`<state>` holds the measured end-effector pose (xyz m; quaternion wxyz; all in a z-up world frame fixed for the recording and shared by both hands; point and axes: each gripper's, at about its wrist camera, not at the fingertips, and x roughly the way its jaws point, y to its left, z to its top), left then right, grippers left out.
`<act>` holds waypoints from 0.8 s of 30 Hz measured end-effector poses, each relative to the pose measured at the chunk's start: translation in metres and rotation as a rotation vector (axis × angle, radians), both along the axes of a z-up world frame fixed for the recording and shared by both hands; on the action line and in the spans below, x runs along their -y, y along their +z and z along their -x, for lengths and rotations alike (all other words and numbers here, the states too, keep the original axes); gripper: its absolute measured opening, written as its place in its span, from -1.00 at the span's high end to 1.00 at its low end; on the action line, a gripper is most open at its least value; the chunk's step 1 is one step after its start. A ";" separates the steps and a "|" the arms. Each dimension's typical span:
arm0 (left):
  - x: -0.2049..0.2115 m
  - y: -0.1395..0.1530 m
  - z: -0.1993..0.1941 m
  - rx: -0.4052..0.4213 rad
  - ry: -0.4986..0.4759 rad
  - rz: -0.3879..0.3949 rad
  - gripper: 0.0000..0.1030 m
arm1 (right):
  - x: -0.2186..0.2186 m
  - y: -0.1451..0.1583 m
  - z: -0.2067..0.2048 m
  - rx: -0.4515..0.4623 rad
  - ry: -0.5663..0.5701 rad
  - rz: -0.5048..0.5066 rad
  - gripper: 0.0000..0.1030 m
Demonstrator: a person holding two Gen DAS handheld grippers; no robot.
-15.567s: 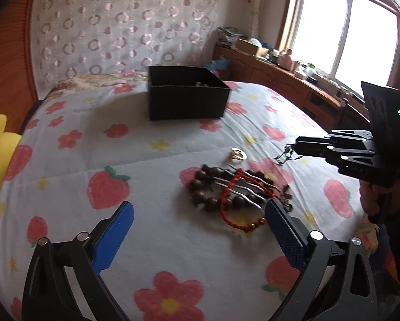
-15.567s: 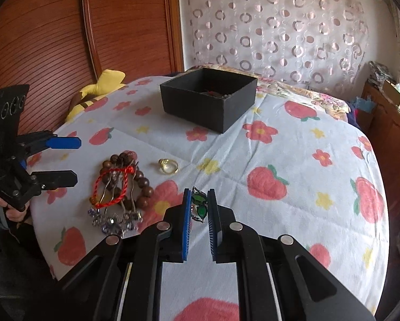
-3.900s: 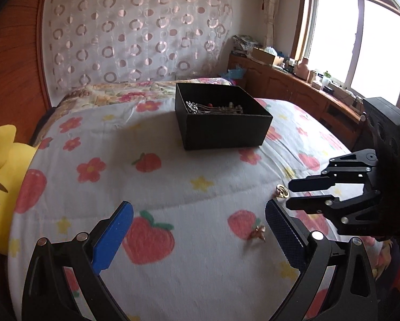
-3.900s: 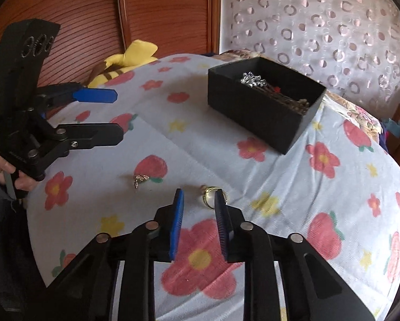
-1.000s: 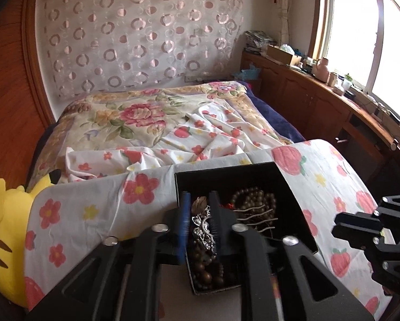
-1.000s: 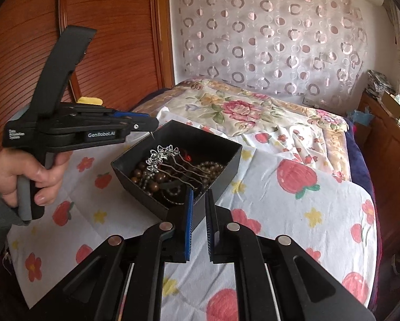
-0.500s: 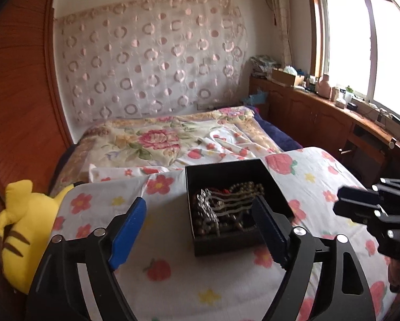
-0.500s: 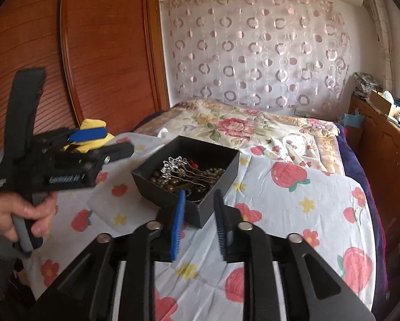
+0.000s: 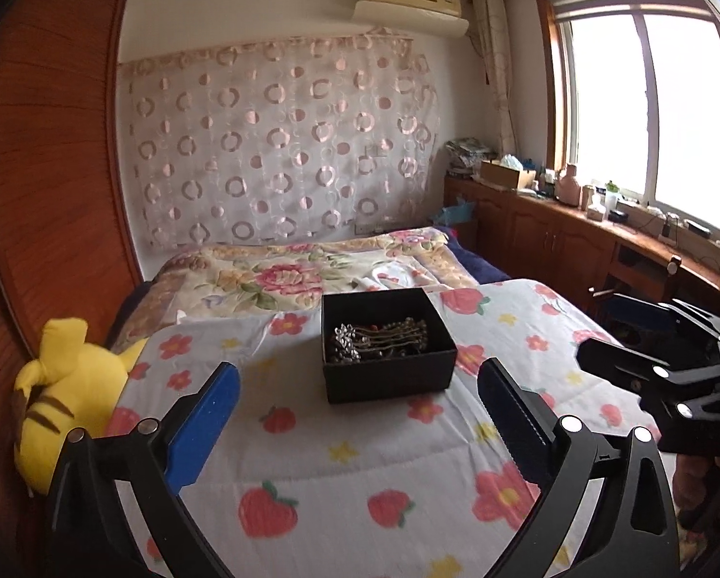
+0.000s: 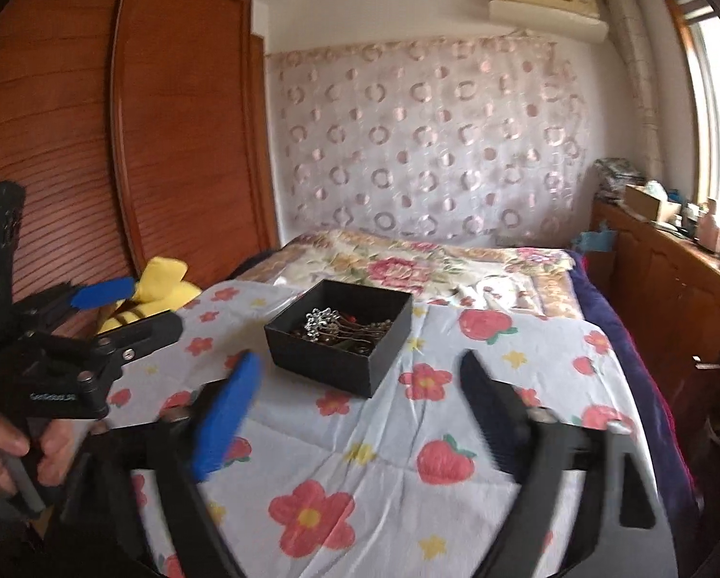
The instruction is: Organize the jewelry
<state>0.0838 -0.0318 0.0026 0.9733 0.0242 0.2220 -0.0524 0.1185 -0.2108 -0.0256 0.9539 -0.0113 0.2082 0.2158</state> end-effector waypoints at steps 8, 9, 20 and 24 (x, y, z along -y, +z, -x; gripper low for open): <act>-0.004 -0.004 0.033 0.013 0.067 -0.011 -0.85 | 0.016 -0.004 0.031 0.004 -0.086 -0.056 -0.95; -0.005 -0.004 0.036 0.016 0.072 -0.011 -0.85 | 0.016 -0.004 0.033 0.010 -0.099 -0.051 -0.95; -0.011 -0.010 0.047 0.002 0.094 0.004 -0.85 | 0.011 -0.006 0.039 0.023 -0.111 -0.034 -0.95; -0.015 -0.012 0.045 -0.010 0.098 0.013 -0.85 | 0.011 -0.007 0.039 0.021 -0.112 -0.036 -0.95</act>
